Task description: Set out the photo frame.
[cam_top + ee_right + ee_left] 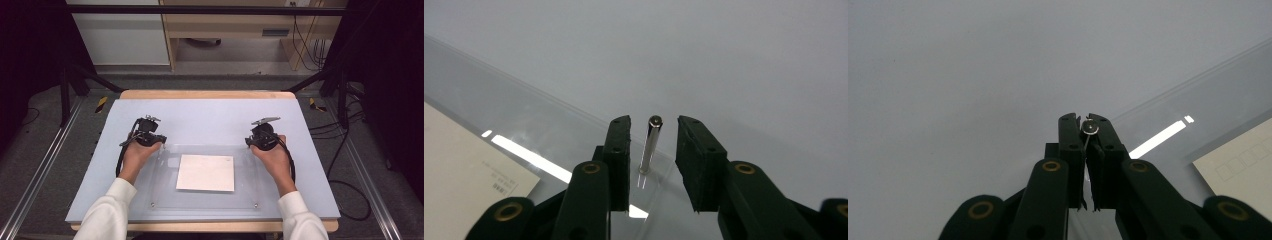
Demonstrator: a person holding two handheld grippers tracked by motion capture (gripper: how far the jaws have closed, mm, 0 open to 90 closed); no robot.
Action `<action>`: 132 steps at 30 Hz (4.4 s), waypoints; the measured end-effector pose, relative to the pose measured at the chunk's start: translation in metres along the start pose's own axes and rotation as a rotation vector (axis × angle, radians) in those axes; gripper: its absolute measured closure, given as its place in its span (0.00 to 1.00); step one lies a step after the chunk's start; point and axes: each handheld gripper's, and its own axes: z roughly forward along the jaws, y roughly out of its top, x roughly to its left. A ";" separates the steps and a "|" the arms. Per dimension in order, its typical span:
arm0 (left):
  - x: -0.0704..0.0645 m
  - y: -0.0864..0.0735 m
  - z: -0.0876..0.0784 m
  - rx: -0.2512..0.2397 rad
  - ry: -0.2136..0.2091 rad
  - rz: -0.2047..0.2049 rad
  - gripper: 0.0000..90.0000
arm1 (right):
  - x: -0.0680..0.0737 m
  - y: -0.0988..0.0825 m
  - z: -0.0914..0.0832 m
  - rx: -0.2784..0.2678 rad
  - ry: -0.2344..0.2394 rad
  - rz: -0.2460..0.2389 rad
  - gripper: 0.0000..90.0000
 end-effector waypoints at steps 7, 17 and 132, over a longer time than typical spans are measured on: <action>0.002 0.004 0.000 0.040 -0.010 0.009 0.94 | 0.006 -0.021 -0.034 -0.062 -0.016 -0.057 0.57; 0.004 0.007 0.002 0.059 -0.019 -0.005 0.94 | 0.018 -0.072 -0.082 -0.172 -0.020 -0.154 0.24; 0.013 0.019 0.013 0.119 -0.033 -0.038 0.93 | 0.081 -0.153 -0.101 -0.225 -0.020 -0.738 0.58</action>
